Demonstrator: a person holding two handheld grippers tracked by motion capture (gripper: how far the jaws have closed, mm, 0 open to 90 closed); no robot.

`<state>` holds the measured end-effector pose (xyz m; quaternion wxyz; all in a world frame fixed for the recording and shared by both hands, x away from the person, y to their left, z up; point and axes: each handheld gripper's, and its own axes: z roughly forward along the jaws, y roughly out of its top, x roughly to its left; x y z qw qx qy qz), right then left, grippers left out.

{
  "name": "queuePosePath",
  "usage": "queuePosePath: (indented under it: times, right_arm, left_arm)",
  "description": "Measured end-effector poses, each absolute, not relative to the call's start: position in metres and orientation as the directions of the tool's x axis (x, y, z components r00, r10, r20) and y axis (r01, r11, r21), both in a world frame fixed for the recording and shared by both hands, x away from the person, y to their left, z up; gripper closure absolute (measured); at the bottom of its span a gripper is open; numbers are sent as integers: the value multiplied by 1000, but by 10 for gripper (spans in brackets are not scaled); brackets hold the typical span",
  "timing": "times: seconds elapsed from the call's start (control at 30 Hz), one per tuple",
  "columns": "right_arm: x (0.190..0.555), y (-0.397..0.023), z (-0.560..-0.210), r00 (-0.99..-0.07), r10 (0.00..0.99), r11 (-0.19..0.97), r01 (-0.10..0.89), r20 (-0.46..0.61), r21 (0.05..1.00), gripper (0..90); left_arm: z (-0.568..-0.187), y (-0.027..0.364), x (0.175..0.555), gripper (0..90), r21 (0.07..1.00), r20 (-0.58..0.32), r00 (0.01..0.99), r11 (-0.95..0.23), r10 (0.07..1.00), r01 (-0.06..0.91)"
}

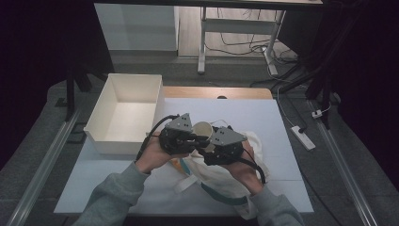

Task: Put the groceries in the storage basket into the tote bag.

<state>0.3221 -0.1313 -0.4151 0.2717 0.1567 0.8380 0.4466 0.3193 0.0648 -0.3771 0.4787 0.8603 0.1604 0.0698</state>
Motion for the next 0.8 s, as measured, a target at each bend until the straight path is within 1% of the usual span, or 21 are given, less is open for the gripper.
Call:
queuePosePath:
  times: [0.1, 0.23, 0.27, 0.37, 0.5, 0.63, 0.8]
  right_arm:
    - [322, -132, -415, -809, 504, 545, 26, -302, 838, 214]
    - [322, -132, -416, -812, 503, 548, 34, -297, 836, 215]
    - [323, -132, -416, -812, 504, 548, 36, -295, 836, 215]
    - [323, -133, -416, -811, 508, 545, 43, -290, 837, 215]
    - [325, -136, -416, -809, 520, 535, 56, -276, 843, 215]
    - [326, -141, -415, -801, 538, 527, 76, -263, 846, 215]
    - [327, -149, -415, -796, 557, 510, 102, -238, 854, 215]
  left_arm:
    - [-377, 65, 319, 819, 854, -40, 941, -478, 337, 208]
    - [-376, 67, 319, 736, 855, -38, 941, -477, 336, 205]
    - [-376, 67, 319, 708, 857, -40, 940, -473, 338, 206]
    - [-374, 70, 318, 581, 869, -43, 936, -449, 349, 207]
    - [-370, 78, 315, 455, 887, -41, 926, -414, 374, 206]
    - [-366, 88, 314, 389, 899, -40, 911, -382, 411, 212]
    - [-365, 100, 317, 350, 901, -49, 887, -363, 459, 237]
